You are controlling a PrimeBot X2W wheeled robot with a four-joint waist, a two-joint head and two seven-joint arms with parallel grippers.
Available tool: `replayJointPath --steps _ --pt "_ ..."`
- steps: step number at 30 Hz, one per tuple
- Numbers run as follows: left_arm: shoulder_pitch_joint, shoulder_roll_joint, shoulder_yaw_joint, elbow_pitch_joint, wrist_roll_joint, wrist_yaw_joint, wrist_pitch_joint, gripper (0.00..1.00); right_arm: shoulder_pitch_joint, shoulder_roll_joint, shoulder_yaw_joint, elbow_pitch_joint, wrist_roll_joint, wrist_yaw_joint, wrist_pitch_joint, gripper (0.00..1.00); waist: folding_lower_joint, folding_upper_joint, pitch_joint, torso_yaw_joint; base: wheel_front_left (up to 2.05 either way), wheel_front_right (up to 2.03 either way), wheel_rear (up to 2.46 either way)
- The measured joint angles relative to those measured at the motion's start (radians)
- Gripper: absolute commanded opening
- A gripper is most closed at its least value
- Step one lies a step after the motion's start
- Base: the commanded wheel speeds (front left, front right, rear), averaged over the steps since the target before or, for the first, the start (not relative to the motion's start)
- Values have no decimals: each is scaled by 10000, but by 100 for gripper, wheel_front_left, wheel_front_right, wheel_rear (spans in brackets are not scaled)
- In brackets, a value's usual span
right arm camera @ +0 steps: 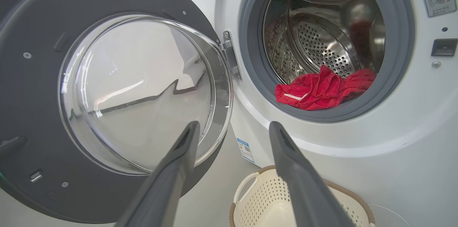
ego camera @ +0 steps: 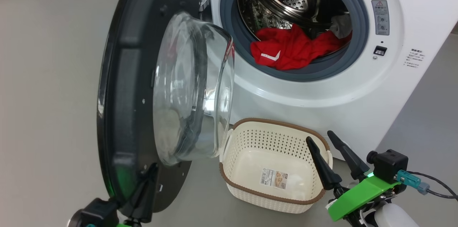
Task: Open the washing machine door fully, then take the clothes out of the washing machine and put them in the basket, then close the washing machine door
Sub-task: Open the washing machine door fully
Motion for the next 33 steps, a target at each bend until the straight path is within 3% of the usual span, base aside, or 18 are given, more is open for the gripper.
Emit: replayJointPath --steps 12,33 --pt "-424 399 347 499 -161 61 197 0 -1 21 -144 -27 0 0 0 100 0 0 159 454 0 0 0" --pt "-2765 1436 1141 3655 -575 -324 257 0 -467 25 25 -35 -13 0 0 100 0 0 1008 877 0 0 0"
